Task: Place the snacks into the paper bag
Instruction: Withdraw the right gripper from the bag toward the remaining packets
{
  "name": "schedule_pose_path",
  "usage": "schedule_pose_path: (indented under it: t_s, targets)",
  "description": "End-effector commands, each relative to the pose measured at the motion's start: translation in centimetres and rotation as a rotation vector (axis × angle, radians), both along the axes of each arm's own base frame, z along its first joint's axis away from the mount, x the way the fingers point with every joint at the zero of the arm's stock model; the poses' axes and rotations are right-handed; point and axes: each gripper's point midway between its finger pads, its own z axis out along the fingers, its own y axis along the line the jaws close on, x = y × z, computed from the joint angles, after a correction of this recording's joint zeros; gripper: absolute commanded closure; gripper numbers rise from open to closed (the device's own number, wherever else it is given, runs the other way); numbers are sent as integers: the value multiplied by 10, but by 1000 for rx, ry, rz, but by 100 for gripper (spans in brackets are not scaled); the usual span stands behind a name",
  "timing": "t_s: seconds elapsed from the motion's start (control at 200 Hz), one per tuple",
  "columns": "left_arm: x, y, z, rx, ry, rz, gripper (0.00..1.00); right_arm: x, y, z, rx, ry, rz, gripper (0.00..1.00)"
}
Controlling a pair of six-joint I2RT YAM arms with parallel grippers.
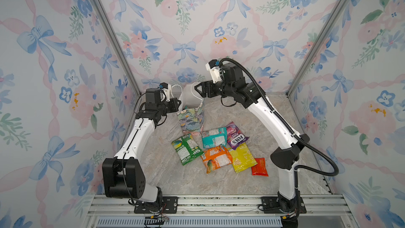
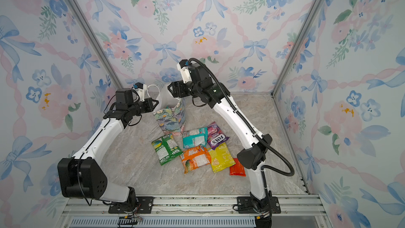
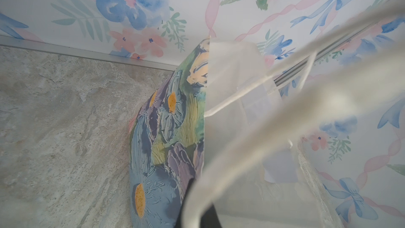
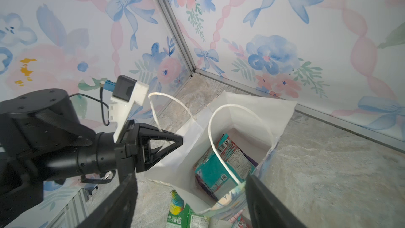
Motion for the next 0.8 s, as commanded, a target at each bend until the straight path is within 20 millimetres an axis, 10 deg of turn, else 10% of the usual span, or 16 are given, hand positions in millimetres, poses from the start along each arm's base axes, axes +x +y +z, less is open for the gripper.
schedule_pose_path:
  t_s: [0.0,0.42,0.795]
  targets:
    - [-5,1,-5,16,8,-14,100,-11,-26,4,-15,-39,-46,16]
    - [-6,2,-4,22,3,-11,100,-77,-171,-150,-206,228,-345,3]
    - [-5,2,-7,26,9,-9,100,-117,-240,-263,-207,555,-478,1]
